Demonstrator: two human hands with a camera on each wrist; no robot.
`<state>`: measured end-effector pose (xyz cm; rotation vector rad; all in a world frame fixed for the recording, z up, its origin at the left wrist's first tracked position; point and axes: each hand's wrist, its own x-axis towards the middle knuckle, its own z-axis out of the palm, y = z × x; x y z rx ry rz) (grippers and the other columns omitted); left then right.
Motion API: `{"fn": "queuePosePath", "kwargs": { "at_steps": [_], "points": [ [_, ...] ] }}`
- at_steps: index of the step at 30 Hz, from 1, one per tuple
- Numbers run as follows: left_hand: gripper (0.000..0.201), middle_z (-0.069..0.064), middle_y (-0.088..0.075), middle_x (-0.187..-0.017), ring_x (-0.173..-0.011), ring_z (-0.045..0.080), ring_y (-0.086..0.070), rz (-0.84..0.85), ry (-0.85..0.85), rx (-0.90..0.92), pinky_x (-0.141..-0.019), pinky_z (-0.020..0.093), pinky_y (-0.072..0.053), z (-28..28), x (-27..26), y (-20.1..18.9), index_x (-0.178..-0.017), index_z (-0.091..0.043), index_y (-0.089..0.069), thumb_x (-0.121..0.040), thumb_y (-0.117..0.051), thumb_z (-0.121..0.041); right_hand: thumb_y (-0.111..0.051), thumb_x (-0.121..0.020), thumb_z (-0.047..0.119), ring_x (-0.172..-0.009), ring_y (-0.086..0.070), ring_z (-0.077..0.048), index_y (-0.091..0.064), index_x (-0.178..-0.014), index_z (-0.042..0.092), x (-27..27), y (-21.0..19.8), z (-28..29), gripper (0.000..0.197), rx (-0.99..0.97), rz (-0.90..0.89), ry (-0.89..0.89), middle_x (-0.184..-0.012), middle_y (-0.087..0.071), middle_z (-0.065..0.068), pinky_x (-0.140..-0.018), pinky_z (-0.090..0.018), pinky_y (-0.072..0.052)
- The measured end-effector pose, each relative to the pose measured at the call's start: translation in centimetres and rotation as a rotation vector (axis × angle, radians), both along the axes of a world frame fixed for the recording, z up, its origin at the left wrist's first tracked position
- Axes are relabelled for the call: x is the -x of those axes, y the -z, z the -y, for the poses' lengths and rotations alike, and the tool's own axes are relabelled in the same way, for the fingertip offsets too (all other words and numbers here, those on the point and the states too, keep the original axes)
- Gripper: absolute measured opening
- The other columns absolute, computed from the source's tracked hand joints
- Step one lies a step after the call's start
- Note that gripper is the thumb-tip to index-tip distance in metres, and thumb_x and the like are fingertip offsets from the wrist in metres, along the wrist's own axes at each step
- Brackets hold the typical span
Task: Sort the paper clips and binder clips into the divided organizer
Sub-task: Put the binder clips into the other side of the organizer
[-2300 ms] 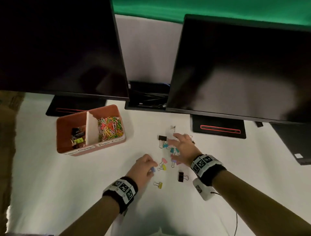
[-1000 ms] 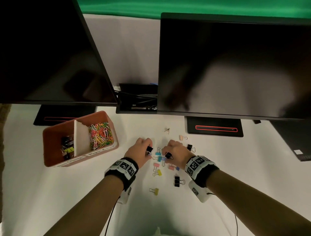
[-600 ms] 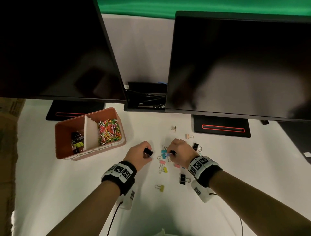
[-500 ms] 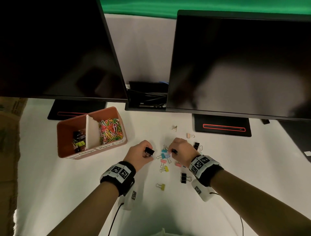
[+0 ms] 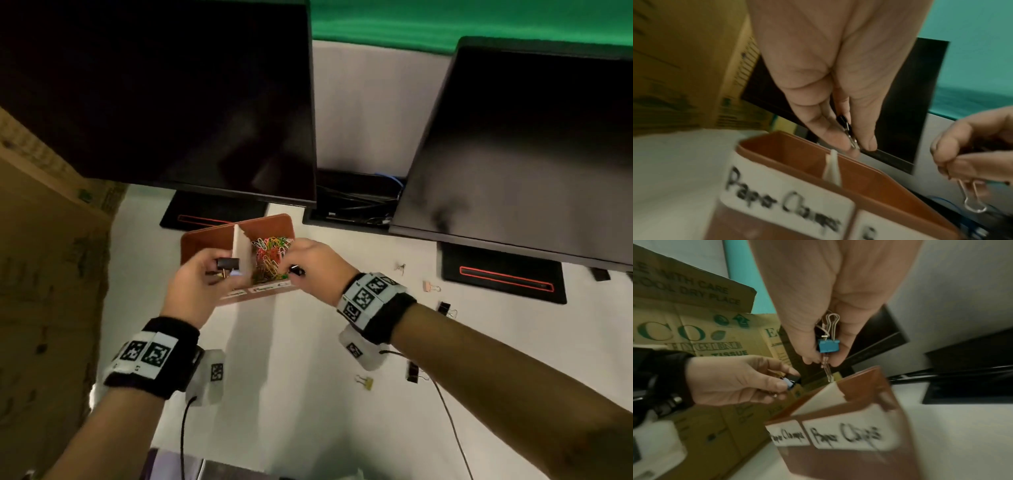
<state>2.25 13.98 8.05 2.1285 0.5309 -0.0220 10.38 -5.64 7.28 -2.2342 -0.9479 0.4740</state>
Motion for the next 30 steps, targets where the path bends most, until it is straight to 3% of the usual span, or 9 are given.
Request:
{"fn": "queuePosePath", "kwargs": {
  "at_steps": [2, 4, 7, 10, 15, 20, 24, 27, 30],
  "points": [
    [0.033, -0.004, -0.058, -0.083, -0.076, 0.015, -0.061, -0.014, -0.12, -0.022, -0.066, 0.026, -0.051, -2.3, -0.3, 0.2, -0.102, -0.021, -0.059, -0.075, -0.074, -0.01, -0.061, -0.084, 0.008, -0.097, -0.055, -0.018, -0.067, -0.096, 0.015, -0.3, -0.6, -4.2, 0.015, -0.041, 0.018, -0.032, -0.105, -0.058, -0.004, -0.094, -0.032, -0.046],
    [0.032, 0.007, -0.061, -0.095, -0.081, 0.02, -0.064, -0.017, -0.206, 0.092, -0.074, 0.037, -0.056, -4.1, -0.9, 0.9, -0.114, -0.015, -0.057, -0.084, -0.066, -0.012, -0.061, -0.086, 0.013, -0.097, -0.054, -0.019, -0.065, -0.099, 0.015, -0.3, -0.8, -8.0, 0.014, -0.055, -0.018, -0.034, -0.107, -0.056, -0.005, -0.092, -0.037, -0.048],
    [0.027, 0.01, -0.063, -0.113, -0.095, 0.023, -0.065, -0.04, -0.192, 0.108, -0.089, 0.047, -0.053, -6.1, -0.9, 1.8, -0.121, -0.029, -0.051, -0.094, -0.046, -0.031, -0.061, -0.086, 0.034, -0.108, -0.053, -0.026, -0.052, -0.12, 0.02, 0.0, -0.8, -11.9, 0.038, -0.051, -0.103, 0.006, -0.12, -0.052, -0.007, -0.097, -0.046, -0.045],
    [0.028, 0.006, -0.064, -0.109, -0.102, 0.023, -0.061, -0.015, -0.18, 0.032, -0.094, 0.049, -0.049, -6.5, 0.0, 1.3, -0.115, -0.038, -0.05, -0.091, -0.037, -0.043, -0.05, -0.091, 0.042, -0.117, -0.05, -0.028, -0.041, -0.131, 0.024, 0.3, -0.5, -12.2, 0.045, -0.08, -0.166, 0.076, -0.131, -0.048, -0.008, -0.101, -0.047, -0.043],
    [0.018, 0.0, -0.065, -0.096, -0.089, 0.017, -0.064, 0.103, -0.064, -0.028, -0.084, 0.042, -0.053, -2.8, 0.6, 0.1, -0.109, -0.028, -0.053, -0.096, -0.042, -0.022, -0.043, -0.096, 0.034, -0.1, -0.056, -0.011, -0.043, -0.131, 0.022, 0.4, 0.6, -5.1, 0.036, -0.078, -0.129, 0.046, -0.125, -0.049, 0.0, -0.091, -0.03, -0.049],
    [0.023, -0.007, -0.061, -0.103, -0.093, 0.007, -0.059, 0.011, 0.303, -0.036, -0.075, 0.015, -0.045, 4.6, -0.1, 0.3, -0.116, -0.021, -0.056, -0.093, -0.051, -0.023, -0.052, -0.093, 0.03, -0.087, -0.048, -0.007, -0.055, -0.12, 0.022, 1.7, 2.9, 6.5, 0.028, 0.048, -0.047, 0.174, -0.114, -0.054, 0.001, -0.077, -0.016, -0.041],
    [0.035, -0.004, -0.051, -0.118, -0.101, 0.008, -0.053, -0.041, 0.604, -0.051, -0.089, 0.029, -0.048, 11.1, -0.4, 3.2, -0.122, -0.027, -0.05, -0.088, -0.058, -0.026, -0.064, -0.084, 0.038, -0.099, -0.047, -0.009, -0.055, -0.121, 0.026, 3.1, 4.4, 15.1, 0.04, 0.253, -0.036, 0.327, -0.116, -0.052, 0.002, -0.094, -0.035, -0.047],
    [0.049, -0.003, -0.034, -0.136, -0.121, 0.017, -0.042, -0.117, 0.777, -0.098, -0.106, 0.031, -0.036, 15.2, -0.6, 6.1, -0.129, -0.032, -0.043, -0.083, -0.063, -0.032, -0.068, -0.075, 0.053, -0.121, -0.042, -0.019, -0.042, -0.132, 0.033, 4.1, 4.7, 19.6, 0.066, 0.526, -0.104, 0.426, -0.133, -0.04, 0.002, -0.103, -0.035, -0.042],
    [0.068, -0.005, -0.012, -0.151, -0.137, 0.022, -0.023, -0.212, 0.892, -0.176, -0.112, 0.032, -0.025, 17.9, -0.8, 8.6, -0.135, -0.039, -0.035, -0.077, -0.069, -0.033, -0.071, -0.066, 0.06, -0.124, -0.04, -0.023, -0.033, -0.136, 0.035, 4.8, 5.4, 21.8, 0.084, 0.655, -0.17, 0.454, -0.14, -0.031, -0.001, -0.102, -0.039, -0.045]
  ]
}}
